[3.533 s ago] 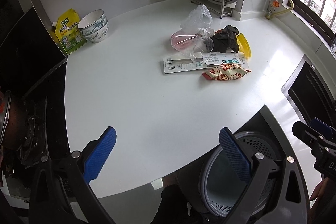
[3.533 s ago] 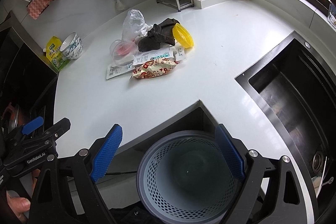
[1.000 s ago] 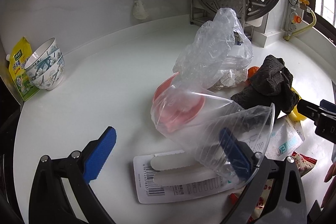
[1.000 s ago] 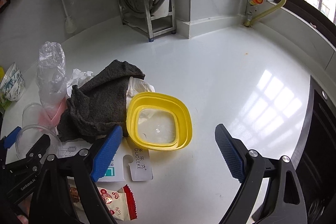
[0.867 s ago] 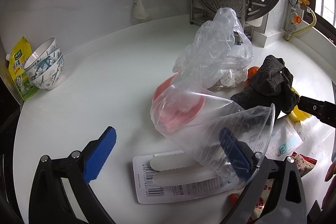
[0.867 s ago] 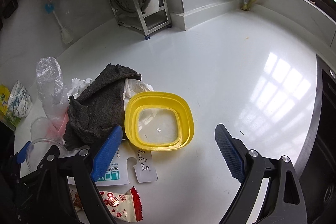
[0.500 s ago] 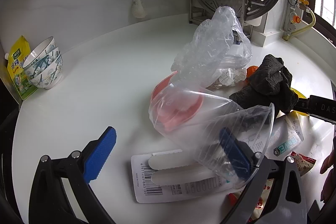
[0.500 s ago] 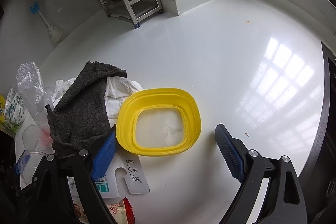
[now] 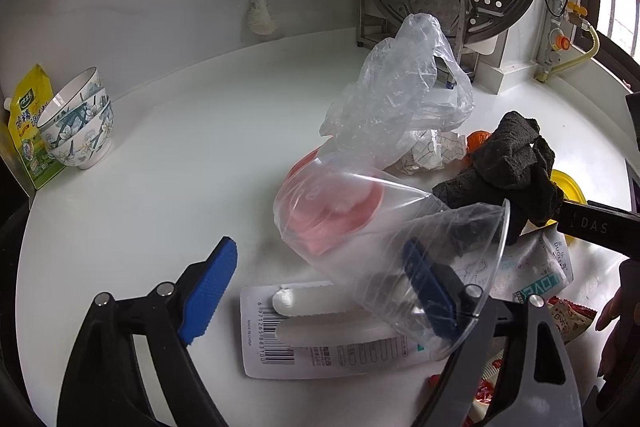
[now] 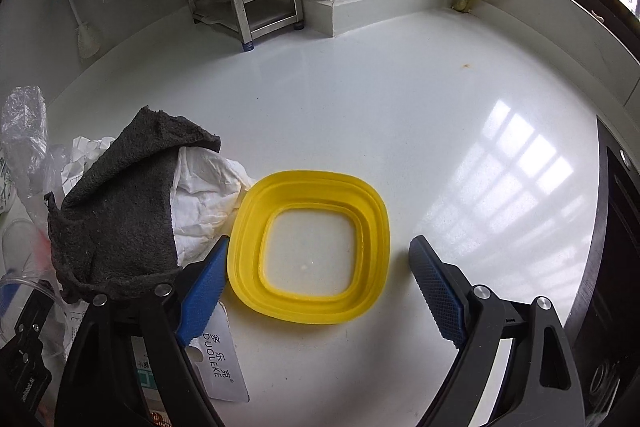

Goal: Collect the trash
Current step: 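Close left gripper on the clear cup while right gripper closes on the yellow lid rim, then carry the cup in the left gripper and lid in the right over the bin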

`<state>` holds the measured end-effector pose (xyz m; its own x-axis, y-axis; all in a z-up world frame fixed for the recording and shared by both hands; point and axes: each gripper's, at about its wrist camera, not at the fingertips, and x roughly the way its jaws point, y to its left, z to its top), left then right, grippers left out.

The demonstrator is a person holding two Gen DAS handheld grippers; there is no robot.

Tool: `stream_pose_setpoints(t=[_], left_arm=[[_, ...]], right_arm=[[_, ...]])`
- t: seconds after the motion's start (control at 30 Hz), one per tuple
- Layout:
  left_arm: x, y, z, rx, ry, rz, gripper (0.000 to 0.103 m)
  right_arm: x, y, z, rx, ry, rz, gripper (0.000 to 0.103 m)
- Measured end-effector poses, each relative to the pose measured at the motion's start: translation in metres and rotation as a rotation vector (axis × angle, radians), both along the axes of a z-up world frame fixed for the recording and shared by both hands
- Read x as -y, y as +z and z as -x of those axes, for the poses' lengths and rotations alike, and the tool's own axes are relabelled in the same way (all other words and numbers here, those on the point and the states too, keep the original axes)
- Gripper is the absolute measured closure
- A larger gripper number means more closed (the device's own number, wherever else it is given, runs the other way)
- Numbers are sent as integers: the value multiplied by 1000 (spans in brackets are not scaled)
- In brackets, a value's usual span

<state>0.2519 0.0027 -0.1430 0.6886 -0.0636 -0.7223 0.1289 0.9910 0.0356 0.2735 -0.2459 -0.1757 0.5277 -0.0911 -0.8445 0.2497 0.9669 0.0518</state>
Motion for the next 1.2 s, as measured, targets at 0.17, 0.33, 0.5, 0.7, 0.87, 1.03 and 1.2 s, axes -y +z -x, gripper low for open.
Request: stream_pose_setpoints(t=[0.17, 0.33, 0.5, 0.7, 0.87, 1.03, 1.2], left_arm=[[0, 3, -2, -19, -19, 36, 50], [-2, 5, -3, -33, -35, 59, 78], [-7, 11, -4, -31, -31, 66, 92], [-14, 18, -1, -38, -29, 81, 96], [-19, 29, 9, -25, -24, 80, 97], [-24, 40, 24, -14, -20, 79, 97], [-24, 53, 50, -8, -19, 73, 97]], right_arm=[[-4, 0, 5, 17, 13, 11, 31], [-4, 1, 7, 26, 27, -3, 35], [2, 3, 13, 40, 13, -44, 35], [4, 8, 22, 48, 12, -59, 35], [4, 16, 36, 64, 12, -68, 35], [7, 27, 57, 80, 11, -90, 35], [10, 37, 85, 84, 13, -106, 35]])
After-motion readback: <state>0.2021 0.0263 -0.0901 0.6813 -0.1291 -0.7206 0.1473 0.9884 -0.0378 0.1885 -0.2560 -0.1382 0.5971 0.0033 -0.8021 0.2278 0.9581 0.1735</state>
